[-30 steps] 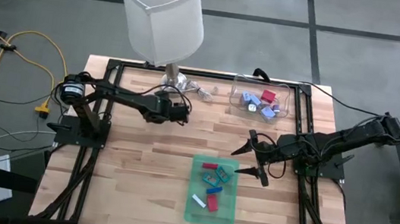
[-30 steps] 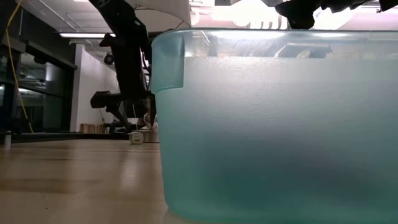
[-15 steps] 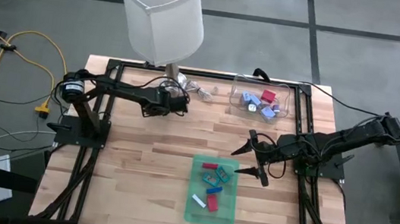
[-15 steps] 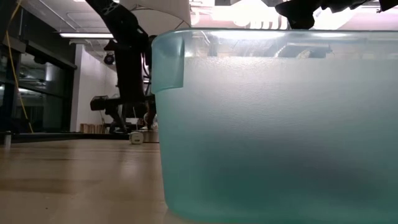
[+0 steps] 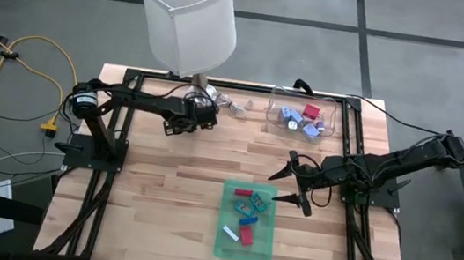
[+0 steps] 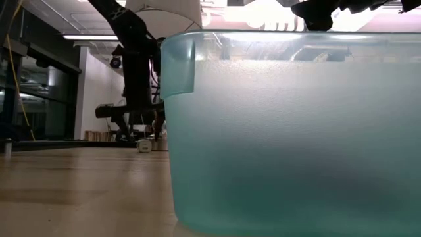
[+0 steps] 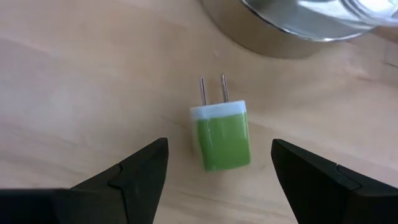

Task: Pick & Place Office items
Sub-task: Put the green charger adapter into the transparent bin

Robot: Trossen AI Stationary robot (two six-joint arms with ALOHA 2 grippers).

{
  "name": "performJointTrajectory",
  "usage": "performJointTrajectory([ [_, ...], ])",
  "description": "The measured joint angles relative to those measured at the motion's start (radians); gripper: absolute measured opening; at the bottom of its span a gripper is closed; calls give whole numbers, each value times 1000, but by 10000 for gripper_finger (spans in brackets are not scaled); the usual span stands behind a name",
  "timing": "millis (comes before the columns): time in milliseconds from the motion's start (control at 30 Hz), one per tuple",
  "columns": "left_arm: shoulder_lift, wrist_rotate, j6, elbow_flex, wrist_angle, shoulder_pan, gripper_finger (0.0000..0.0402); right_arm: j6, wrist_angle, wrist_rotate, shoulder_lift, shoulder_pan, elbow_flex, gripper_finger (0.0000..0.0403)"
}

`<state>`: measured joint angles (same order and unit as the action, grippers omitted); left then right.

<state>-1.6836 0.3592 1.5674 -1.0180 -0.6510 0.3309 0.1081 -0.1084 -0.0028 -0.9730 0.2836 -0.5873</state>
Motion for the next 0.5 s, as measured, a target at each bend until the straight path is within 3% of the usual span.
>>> performJointTrajectory([
  [500, -48, -68, -23, 1, 28, 43, 277, 0, 1, 0, 0, 0, 1, 267],
])
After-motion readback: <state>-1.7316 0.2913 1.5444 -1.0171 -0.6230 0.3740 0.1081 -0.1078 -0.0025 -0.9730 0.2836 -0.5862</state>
